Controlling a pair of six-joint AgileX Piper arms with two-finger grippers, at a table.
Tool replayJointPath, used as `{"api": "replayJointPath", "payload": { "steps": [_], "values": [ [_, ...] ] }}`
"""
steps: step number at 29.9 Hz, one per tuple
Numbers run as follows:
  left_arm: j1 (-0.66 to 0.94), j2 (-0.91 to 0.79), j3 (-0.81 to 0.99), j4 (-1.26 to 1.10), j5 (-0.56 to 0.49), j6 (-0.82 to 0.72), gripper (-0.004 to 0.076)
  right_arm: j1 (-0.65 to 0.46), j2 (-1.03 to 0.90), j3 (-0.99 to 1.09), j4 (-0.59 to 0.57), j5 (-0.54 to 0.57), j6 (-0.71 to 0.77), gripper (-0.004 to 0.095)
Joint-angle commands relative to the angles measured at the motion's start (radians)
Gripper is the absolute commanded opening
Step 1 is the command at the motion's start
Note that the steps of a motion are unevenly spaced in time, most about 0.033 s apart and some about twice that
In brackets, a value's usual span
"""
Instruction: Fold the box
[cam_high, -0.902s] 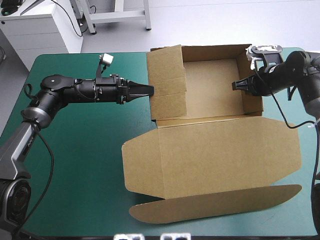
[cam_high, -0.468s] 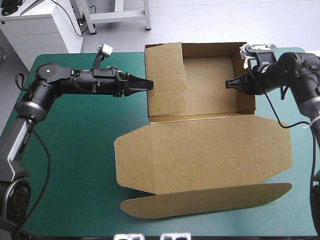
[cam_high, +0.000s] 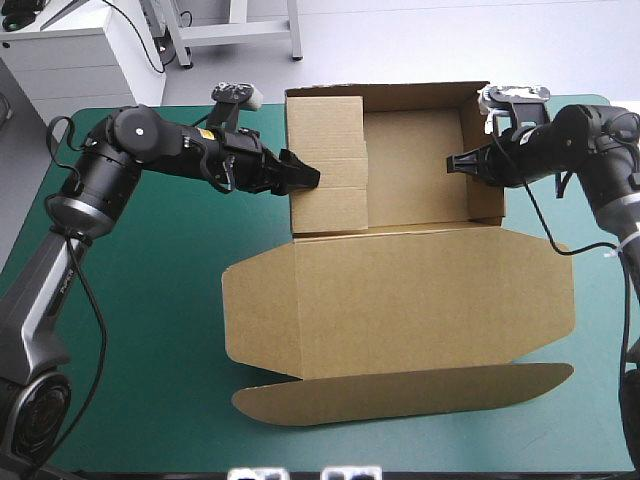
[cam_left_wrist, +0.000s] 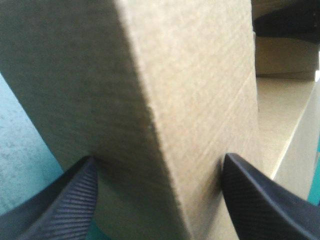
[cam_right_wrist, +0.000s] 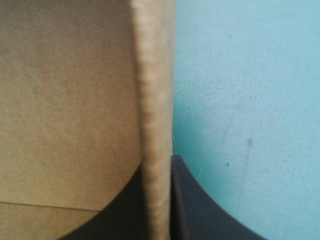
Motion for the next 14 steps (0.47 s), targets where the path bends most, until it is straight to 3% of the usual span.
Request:
{"api": "replayJointPath", "payload": {
  "steps": [1,14],
  "values": [
    [-0.068,-0.046,-0.059,0.083,-0.086,-0.100,0.0502,0.001,-0.045,-0.033,0.072,-0.052,0.019,-0.0014],
    [-0.200,-0.035,-0.130,0.558,-0.081,-0.452,0.0491,0.001,-0.045,-0.033,0.138,-0.065,0.023,-0.0014]
  ]
}}
